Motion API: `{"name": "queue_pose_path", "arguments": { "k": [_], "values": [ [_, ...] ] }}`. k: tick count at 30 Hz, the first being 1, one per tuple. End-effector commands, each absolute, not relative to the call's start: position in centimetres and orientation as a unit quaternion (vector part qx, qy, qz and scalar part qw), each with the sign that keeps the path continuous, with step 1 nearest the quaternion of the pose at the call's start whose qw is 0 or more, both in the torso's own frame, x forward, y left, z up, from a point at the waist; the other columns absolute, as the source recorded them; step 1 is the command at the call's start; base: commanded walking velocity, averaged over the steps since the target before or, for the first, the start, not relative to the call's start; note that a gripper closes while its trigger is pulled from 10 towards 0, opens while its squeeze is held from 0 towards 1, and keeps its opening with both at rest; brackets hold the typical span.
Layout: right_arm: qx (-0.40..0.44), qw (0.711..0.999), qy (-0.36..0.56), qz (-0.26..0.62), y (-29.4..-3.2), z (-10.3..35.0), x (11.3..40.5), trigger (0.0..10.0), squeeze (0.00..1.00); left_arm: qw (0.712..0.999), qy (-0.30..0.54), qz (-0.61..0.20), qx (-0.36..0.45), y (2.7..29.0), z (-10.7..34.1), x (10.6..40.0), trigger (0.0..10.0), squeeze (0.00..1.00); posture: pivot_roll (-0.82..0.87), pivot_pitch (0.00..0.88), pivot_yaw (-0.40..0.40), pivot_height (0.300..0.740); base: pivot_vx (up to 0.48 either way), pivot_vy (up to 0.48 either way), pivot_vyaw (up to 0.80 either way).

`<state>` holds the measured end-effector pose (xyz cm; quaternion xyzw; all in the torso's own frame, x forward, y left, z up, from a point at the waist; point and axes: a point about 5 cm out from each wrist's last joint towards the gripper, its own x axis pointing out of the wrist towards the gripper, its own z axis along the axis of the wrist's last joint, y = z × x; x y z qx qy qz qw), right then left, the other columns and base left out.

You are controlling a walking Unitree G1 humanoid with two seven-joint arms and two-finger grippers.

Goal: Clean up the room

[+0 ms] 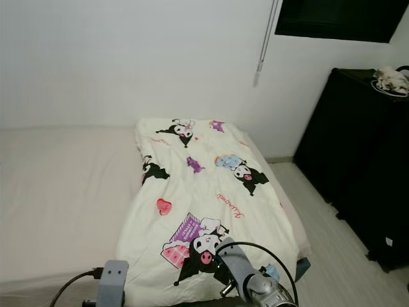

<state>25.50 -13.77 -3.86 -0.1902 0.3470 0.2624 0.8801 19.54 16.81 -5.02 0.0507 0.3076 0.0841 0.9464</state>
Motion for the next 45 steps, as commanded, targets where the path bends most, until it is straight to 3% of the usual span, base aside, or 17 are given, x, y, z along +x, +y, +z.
{"name": "queue_pose_path", "arguments": {
  "k": [1, 14, 25, 34, 45],
  "values": [
    [-0.177, 0.891, 0.336, 0.249, -13.8, -3.6, 25.8, 10.0, 0.0, 0.952, 0.289, 0.086, 0.049, 16.5, -4.6, 19.7, 10.0, 0.0, -0.03, 0.0, -0.156, 0.74, 0.0, 0.0, 0.0],
    [-0.158, 0.907, 0.331, 0.206, -14.3, -3.7, 25.7, 10.0, 0.0, 0.971, 0.216, 0.098, 0.028, 17.4, -2.7, 22.0, 10.0, 0.0, -0.06, 0.0, -0.064, 0.74, 0.0, 0.0, 0.0],
    [-0.147, 0.914, 0.329, 0.188, -14.7, -3.6, 25.9, 10.0, 0.0, 0.984, 0.165, 0.067, -0.027, 16.2, -1.3, 23.5, 10.0, 0.0, -0.06, 0.0, -0.061, 0.74, 0.0, 0.0, 0.0],
    [-0.137, 0.92, 0.323, 0.176, -14.9, -3.1, 26.5, 10.0, 0.0, 0.987, 0.157, 0.025, -0.012, 14.8, -0.6, 25.0, 10.0, 0.0, -0.07, 0.0, -0.059, 0.74, 0.0, 0.0, 0.0],
    [-0.133, 0.922, 0.32, 0.17, -15.2, -2.9, 26.8, 10.0, 0.0, 0.985, 0.172, 0.027, 0.004, 15.3, -1.0, 24.8, 10.0, 0.0, -0.08, 0.0, -0.062, 0.74, 0.0, 0.0, 0.0]
  ]
}}
